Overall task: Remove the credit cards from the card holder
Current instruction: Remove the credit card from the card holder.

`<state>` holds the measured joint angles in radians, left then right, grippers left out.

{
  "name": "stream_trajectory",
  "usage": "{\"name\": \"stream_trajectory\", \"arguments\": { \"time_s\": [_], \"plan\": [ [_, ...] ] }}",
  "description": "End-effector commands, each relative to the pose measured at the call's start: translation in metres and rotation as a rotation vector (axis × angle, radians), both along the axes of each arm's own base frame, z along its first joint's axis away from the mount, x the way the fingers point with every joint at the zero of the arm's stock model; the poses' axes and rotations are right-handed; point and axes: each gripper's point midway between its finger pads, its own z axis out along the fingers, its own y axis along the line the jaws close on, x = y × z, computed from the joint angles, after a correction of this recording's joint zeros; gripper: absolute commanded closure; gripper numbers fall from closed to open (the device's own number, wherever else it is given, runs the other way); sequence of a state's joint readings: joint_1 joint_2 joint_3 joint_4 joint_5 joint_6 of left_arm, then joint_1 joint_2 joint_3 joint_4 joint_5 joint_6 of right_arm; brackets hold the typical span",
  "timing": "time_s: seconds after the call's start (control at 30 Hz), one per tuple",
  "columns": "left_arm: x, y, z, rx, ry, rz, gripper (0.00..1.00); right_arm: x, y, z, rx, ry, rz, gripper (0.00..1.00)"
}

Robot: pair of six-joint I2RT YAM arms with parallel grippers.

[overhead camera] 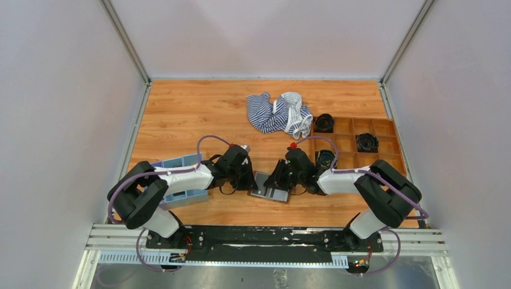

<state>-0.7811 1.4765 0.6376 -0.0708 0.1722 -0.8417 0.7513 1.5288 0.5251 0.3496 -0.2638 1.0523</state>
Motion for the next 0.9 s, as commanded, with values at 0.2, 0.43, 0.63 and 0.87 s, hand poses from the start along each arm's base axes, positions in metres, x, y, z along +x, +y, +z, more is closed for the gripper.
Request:
{"name": "stream_trajectory", "arguments": {
  "time_s": [0.2, 0.43, 0.63, 0.87],
  "plan": [
    [-0.006, 0.003, -0.03, 0.03, 0.055, -0.018, 0.77, -0.014, -0.036, -0.031, -0.083, 0.041, -0.099, 0.82],
    [-0.011, 0.006, -0.041, 0.052, 0.082, -0.028, 0.78, -0.011, -0.031, -0.03, -0.028, 0.04, -0.107, 0.87],
    [-0.011, 0.008, -0.043, 0.06, 0.083, -0.026, 0.78, -0.013, -0.03, -0.033, -0.025, 0.056, -0.109, 1.0],
    [-0.008, 0.01, -0.043, 0.061, 0.078, -0.011, 0.78, -0.019, -0.042, -0.032, -0.043, 0.051, -0.129, 1.0]
  ]
}}
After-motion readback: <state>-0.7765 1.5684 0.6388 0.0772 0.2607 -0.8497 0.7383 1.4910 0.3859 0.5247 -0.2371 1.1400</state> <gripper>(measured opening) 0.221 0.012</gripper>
